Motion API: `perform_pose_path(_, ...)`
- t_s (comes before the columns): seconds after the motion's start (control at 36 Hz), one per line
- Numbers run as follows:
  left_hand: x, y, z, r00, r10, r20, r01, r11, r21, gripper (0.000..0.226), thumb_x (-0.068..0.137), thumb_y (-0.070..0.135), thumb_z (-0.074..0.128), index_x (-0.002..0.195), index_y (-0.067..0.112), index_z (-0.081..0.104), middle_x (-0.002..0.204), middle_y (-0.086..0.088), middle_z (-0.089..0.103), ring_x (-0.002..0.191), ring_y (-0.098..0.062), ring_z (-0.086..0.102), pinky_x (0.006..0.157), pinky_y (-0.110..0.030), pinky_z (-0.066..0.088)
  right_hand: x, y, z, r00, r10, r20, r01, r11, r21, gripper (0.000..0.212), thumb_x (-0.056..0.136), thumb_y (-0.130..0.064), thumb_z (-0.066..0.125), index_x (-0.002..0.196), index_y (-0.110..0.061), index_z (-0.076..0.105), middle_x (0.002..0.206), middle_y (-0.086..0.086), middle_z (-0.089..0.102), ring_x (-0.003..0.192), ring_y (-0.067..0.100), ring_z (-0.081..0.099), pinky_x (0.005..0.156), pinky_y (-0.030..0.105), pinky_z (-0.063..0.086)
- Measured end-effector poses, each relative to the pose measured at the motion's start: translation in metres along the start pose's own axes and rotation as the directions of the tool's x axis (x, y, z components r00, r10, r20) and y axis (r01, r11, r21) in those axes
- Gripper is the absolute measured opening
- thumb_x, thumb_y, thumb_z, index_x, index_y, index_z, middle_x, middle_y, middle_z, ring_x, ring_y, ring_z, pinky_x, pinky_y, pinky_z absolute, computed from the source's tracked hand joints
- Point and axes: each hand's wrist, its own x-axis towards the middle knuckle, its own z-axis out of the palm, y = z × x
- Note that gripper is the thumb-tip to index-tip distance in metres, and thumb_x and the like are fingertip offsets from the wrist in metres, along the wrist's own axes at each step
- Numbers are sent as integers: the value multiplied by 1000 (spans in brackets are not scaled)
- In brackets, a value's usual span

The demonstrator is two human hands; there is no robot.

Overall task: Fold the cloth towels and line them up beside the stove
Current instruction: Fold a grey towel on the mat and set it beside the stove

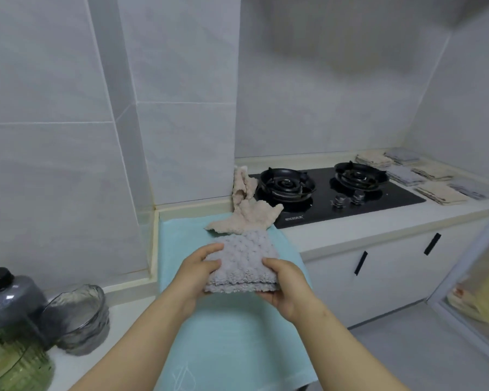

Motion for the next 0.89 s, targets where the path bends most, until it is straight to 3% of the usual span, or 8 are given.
perform_pose_path(0.06,6,2,16,1000,-3,22,3,1000,0,31,91,8,52,92,37,63,129,-10,57,123,-30,50,99,-43,40,1,-6,-14,998,-7,-56,7,1000,7,9,93,-9,49,90,-10,58,80,6,65,68,18,61,49,23,51)
perform_pose_path(0.11,9,5,34,999,-3,49,4,1000,-21,26,91,10,54,96,33,63,116,-6,62,99,-23,61,82,-33,47,2,-11,-28,995,-14,-100,16,1000,15,6,93,-8,49,95,-9,55,82,7,64,69,19,60,47,22,51)
perform_pose_path(0.17,11,9,53,998,0,62,3,999,-44,21,90,10,56,100,28,62,103,-3,64,71,-14,57,61,-24,42,5,-18,-44,991,-20,-135,24,999,27,8,92,-8,50,98,-9,54,82,7,63,68,19,60,45,22,51)
perform_pose_path(0.33,25,17,116,996,19,85,-16,999,-39,21,83,9,66,92,28,63,106,-5,65,92,-23,60,75,-29,42,13,-42,-100,981,-56,-185,65,997,42,8,91,-5,49,88,-12,53,78,7,63,66,19,59,50,25,51)
perform_pose_path(0.44,41,21,172,994,35,102,-29,998,-56,25,83,3,64,95,25,62,95,-4,63,72,-17,57,60,-24,41,26,-63,-153,976,-65,-208,75,996,39,16,91,-7,49,106,-8,54,89,9,66,73,20,62,53,26,51)
perform_pose_path(0.53,55,25,223,992,25,121,-19,998,-53,27,83,0,63,88,26,61,85,-5,62,63,-17,54,57,-24,41,36,-86,-199,972,-78,-222,87,996,29,8,91,-5,49,94,-10,55,82,7,66,70,19,62,53,27,50)
perform_pose_path(0.72,91,37,353,989,6,150,-4,1000,-15,27,80,-3,64,87,23,62,82,-3,55,61,-19,39,59,-27,33,64,-139,-317,959,-78,-273,82,997,4,24,91,-6,49,115,-3,52,92,12,66,71,21,63,48,24,50)
perform_pose_path(0.89,119,52,445,974,-35,222,36,999,-4,35,80,-7,60,93,25,60,75,-3,55,55,-16,42,56,-24,35,85,-185,-404,948,-86,-306,79,996,-36,15,92,-7,50,107,-5,53,92,12,65,73,21,62,54,28,50)
